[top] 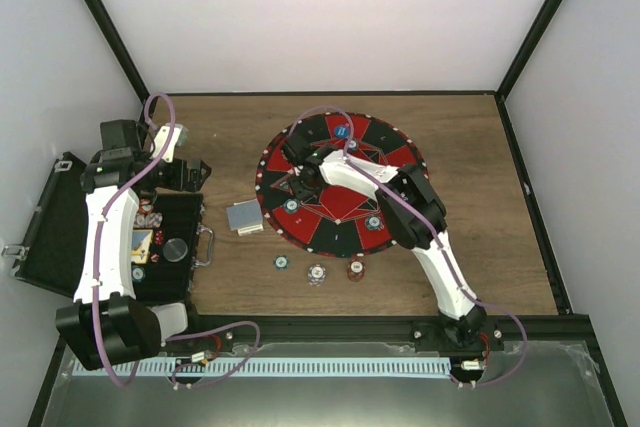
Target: Distribute texas hold em gaming equipment
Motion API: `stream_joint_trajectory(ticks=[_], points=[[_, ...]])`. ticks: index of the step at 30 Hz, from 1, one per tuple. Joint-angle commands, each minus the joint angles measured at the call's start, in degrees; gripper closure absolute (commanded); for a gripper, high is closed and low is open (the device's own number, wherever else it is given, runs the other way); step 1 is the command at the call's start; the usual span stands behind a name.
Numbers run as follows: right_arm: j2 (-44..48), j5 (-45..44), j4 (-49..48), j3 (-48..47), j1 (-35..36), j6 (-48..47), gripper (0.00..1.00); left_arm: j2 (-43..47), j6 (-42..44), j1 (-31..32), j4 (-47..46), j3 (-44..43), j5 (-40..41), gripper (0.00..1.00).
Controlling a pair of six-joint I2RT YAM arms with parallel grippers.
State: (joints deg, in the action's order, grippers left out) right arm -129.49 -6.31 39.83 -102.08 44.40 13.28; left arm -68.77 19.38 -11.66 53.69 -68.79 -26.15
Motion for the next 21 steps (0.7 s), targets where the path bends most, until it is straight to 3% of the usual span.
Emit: stream_joint_trajectory(ticks=[1, 21], points=[[-3.15, 1.31, -0.62, -4.88, -0.27, -1.06, 0.71, -0.09, 0.40, -0.46, 0.30, -1.02, -0.54, 0.00], [-5.65, 5.40, 1.17, -7.29, 0.81, -1.17, 0.70, 0.39, 0.62, -0.45, -0.12, 0.11, -0.13, 0.00]])
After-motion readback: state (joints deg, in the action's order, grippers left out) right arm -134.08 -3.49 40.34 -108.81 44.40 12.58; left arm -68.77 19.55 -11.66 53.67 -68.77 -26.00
